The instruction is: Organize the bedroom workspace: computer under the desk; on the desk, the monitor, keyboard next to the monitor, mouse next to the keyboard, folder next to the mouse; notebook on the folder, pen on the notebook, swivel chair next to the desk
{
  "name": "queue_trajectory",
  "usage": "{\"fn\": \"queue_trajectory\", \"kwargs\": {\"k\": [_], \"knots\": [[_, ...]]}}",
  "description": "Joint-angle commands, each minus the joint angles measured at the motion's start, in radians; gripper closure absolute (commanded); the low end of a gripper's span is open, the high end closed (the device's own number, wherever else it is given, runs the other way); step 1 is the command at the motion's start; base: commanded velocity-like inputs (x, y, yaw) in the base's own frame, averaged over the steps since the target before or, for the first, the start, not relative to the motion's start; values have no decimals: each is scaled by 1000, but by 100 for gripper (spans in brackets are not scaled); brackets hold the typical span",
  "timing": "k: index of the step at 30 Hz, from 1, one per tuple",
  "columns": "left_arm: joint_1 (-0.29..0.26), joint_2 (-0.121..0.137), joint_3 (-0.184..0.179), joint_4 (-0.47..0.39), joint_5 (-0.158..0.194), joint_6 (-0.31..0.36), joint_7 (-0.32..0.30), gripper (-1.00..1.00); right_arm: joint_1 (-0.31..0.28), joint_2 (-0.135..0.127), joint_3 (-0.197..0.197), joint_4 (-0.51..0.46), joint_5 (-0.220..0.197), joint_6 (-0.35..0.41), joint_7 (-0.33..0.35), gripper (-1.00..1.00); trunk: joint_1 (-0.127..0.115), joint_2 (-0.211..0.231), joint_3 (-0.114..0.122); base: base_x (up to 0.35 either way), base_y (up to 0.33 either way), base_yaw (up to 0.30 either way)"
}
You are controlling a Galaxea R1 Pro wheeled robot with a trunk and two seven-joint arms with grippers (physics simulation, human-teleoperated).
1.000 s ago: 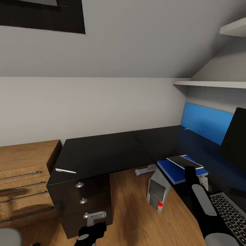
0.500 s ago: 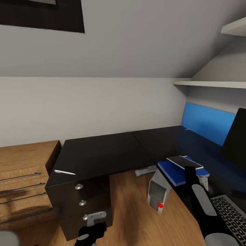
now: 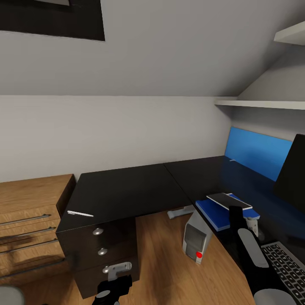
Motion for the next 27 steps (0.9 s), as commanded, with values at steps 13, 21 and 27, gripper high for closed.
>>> {"fn": "queue_trajectory", "kwargs": {"k": [13, 21, 27], "knots": [[-1, 0, -1, -1, 10, 2, 7, -100, -1, 2, 2, -2, -11, -9, -1, -100, 0, -1, -1, 0, 0, 0], [-1, 0, -1, -1, 10, 2, 8, -100, -1, 3, 2, -2, -10, -8, -1, -100, 0, -1, -1, 0, 0, 0], [-1, 0, -1, 0, 11, 3, 8, -100, -1, 3, 2, -3, -10, -8, -1, -100, 0, -1, -1, -81, -86, 0]]}}
